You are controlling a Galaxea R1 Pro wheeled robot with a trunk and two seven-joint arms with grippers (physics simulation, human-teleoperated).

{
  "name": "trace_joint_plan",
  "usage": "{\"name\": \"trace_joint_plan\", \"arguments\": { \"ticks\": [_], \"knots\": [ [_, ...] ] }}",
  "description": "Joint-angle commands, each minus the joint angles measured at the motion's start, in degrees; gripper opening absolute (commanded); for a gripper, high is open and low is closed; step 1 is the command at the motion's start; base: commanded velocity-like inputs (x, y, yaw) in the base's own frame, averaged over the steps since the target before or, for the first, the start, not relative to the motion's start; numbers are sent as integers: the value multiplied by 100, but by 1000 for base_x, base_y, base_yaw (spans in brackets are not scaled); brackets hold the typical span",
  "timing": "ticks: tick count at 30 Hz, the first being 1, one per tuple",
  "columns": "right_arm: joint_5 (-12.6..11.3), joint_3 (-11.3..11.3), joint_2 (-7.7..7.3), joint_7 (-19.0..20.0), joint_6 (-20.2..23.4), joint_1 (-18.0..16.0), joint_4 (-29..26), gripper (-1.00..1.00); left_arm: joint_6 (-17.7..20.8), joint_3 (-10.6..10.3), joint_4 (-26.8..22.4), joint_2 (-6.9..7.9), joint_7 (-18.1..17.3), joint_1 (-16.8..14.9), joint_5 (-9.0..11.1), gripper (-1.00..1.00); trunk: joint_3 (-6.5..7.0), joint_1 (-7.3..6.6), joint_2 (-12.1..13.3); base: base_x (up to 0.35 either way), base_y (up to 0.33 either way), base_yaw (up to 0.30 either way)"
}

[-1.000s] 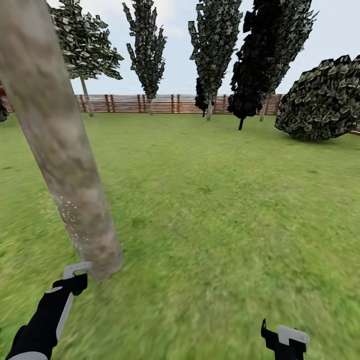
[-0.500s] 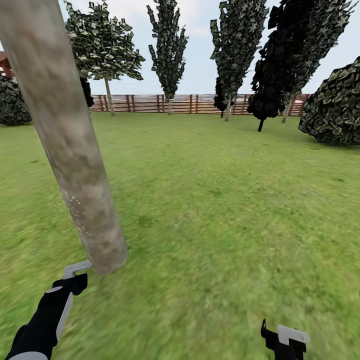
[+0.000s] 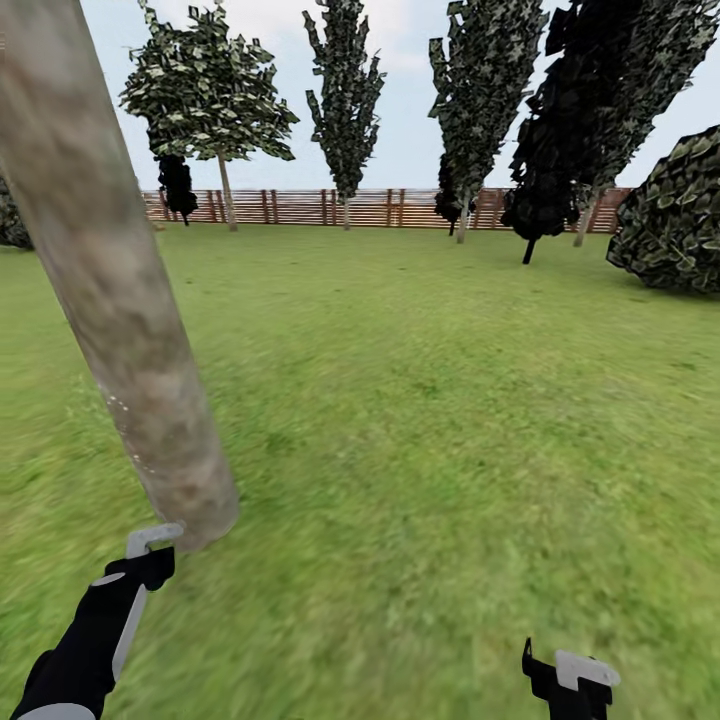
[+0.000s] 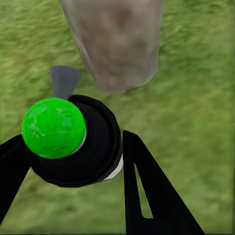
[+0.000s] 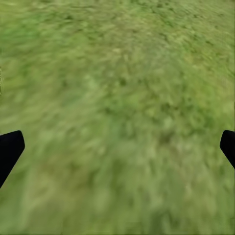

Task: In the garden, pick up the pesticide atomizer on the floor and spray pesticide onto both trees until each tree trunk is fully covered.

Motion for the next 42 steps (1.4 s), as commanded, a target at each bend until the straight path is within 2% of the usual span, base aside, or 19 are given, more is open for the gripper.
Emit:
{"name": "trace_joint_plan", "arguments": {
  "ticks": [1,9,18,24,31,33,35,36,37,38,40,41,42],
  "knots": [
    [-1,0,1,1,0,1,0,100,0,-2,0,0,0,0,-2,-100,0,0,0,0,-270,266],
    [1,5,5,1,0,-1,0,100,0,-7,0,0,0,0,-2,-100,0,0,0,39,-267,262],
    [-2,2,2,1,0,0,0,100,0,-2,0,1,0,0,-2,-100,0,0,0,222,-204,28],
    [-1,-1,1,1,0,1,0,100,0,-2,0,4,0,0,-3,-100,0,0,0,97,-241,228],
    [-3,-3,0,1,0,-4,0,100,10,15,19,69,-72,-71,7,-100,0,0,0,2,-49,106],
    [-3,-2,0,1,-4,-1,-2,100,43,6,78,159,-93,-528,-11,-100,0,0,0,0,-1,2],
    [-3,-4,-3,1,-3,1,-5,100,58,0,126,356,-111,-796,-11,-100,0,0,0,0,0,0],
    [-3,-4,-6,1,-1,2,-2,100,73,-15,130,547,-364,-883,-7,-100,0,0,0,0,0,0],
    [-3,-4,-6,1,0,2,-1,100,80,-112,97,584,-654,-898,-15,-100,0,0,0,0,0,0],
    [-3,-4,-8,1,0,0,-1,100,91,-294,80,610,-911,-911,-49,-100,0,0,0,0,0,0],
    [-3,-4,-9,1,0,1,-1,100,101,-481,69,639,-1120,-965,-90,-100,0,0,0,0,0,0],
    [-3,-4,-9,1,0,1,-1,100,110,-538,106,780,-1188,-1140,-118,-100,0,0,0,0,0,0],
    [-3,-4,-9,1,0,-1,-2,100,123,-552,132,1000,-1216,-1240,-119,-100,0,0,0,0,0,0]
  ]
}}
